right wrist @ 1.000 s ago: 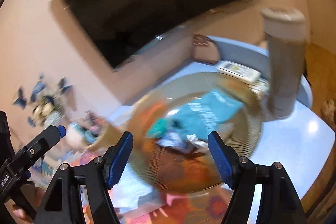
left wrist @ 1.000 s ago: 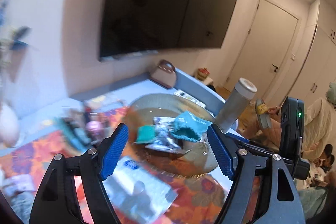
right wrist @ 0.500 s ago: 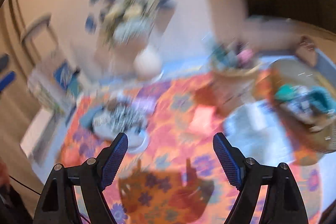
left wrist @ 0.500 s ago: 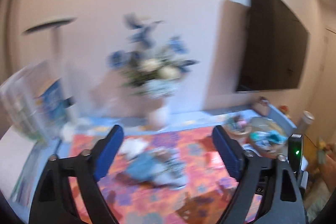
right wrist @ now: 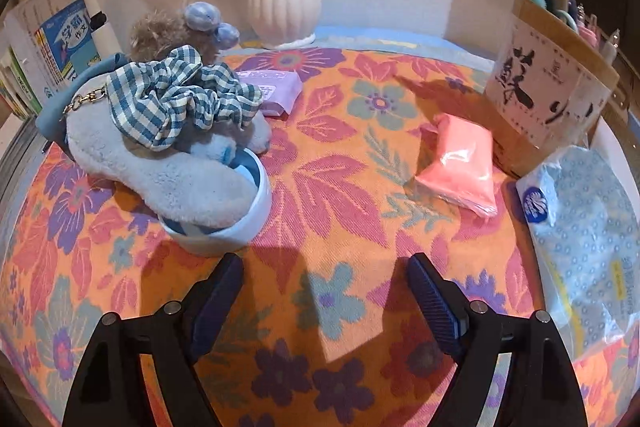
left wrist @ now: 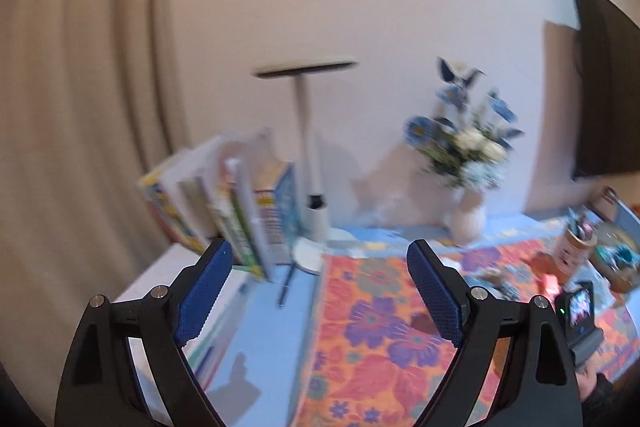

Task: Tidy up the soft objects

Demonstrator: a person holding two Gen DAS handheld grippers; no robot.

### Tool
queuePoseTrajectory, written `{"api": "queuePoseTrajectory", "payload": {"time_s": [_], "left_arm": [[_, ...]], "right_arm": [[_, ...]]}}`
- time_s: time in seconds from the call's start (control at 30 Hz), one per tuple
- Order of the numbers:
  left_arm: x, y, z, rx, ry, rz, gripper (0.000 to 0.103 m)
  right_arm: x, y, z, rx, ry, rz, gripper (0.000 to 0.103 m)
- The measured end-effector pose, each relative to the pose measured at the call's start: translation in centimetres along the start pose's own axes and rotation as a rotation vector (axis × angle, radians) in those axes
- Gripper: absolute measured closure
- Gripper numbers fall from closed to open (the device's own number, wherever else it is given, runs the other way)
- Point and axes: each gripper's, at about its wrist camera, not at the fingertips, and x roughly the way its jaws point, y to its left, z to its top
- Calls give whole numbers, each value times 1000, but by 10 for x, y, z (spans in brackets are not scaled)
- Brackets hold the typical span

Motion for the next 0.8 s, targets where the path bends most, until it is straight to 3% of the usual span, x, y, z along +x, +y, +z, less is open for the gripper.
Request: {"api": "queuePoseTrajectory", "payload": {"time_s": [0.07,0.1,0.27,0.37,0.43,0.57,0.67,0.8], "left_arm": [[14,-3,-13,-38,11,-11,11],[25,-9,-24,-52,29,-38,11],[107,-75,-105,-142,105,-209,11],[156,-110,-147,-223,181,-276,12],[178,-130,-167,-216,227,-302,12],[188,-156,-177,-125,231,-292,11],[176,-157,-180,-106,186,-304,11],[175,-156,-179,-107,188,-288,11]], "right_arm": [[4,2,1,-26,16,-39,2],[6,1,1,-21,21,-51,0],[12,-7,1,34,6,-31,0],[9,-5,-3,63,-19,-54,0],[10,-4,-3,65,-22,-54,0],[10,-3,-2,65,-23,-54,0],[11,-4,-2,64,-23,-54,0],[11,-4,-2,64,-23,-54,0]]}}
